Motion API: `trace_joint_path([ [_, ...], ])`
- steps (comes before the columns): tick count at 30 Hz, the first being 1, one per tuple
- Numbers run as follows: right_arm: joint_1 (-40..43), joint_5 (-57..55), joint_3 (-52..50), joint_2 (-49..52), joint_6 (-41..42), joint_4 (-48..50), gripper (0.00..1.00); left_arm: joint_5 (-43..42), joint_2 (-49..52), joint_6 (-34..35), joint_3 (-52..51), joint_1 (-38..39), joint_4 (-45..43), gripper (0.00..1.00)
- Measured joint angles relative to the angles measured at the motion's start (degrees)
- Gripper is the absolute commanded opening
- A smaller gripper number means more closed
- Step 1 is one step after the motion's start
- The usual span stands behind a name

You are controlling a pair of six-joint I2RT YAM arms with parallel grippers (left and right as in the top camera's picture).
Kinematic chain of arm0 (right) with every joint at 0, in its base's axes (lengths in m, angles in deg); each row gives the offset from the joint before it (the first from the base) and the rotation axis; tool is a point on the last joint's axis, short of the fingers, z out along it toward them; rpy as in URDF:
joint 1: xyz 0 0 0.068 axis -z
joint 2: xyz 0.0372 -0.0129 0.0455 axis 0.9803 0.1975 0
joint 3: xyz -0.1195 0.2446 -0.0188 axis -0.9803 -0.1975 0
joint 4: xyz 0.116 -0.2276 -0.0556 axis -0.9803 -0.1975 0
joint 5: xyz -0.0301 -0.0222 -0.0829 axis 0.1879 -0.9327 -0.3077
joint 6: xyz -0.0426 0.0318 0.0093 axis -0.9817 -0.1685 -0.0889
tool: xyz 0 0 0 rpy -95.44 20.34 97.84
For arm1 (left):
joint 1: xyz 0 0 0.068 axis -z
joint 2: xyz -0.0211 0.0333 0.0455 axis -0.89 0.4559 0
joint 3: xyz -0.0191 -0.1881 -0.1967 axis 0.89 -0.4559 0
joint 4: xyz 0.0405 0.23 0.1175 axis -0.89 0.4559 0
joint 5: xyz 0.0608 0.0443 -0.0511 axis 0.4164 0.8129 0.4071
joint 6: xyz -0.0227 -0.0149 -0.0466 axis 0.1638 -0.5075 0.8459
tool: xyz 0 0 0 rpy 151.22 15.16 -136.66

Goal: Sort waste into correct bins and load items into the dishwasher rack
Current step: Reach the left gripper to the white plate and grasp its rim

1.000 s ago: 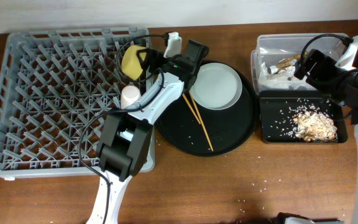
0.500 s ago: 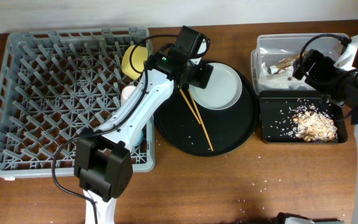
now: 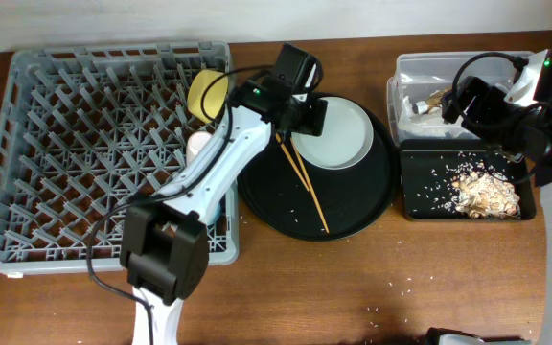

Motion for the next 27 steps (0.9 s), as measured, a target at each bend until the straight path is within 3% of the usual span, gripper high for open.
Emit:
trace_joint_path([
  [9, -3.74, 0.15, 0.0, 2.16, 0.04, 0.02, 0.98, 0.13, 2.05, 7.15, -0.07, -1.99, 0.44, 0.64],
  [12, -5.99, 0.17, 0.0, 4.2, 0.02, 0.07, 0.98, 1.27, 2.05, 9.07, -0.07, -3.78, 1.6, 0.52],
  [27, -8.57, 0.17, 0.0, 10.84, 0.0, 1.38, 0.98, 6.51, 2.21, 16.83, -0.07, -5.6, 3.28, 0.47],
])
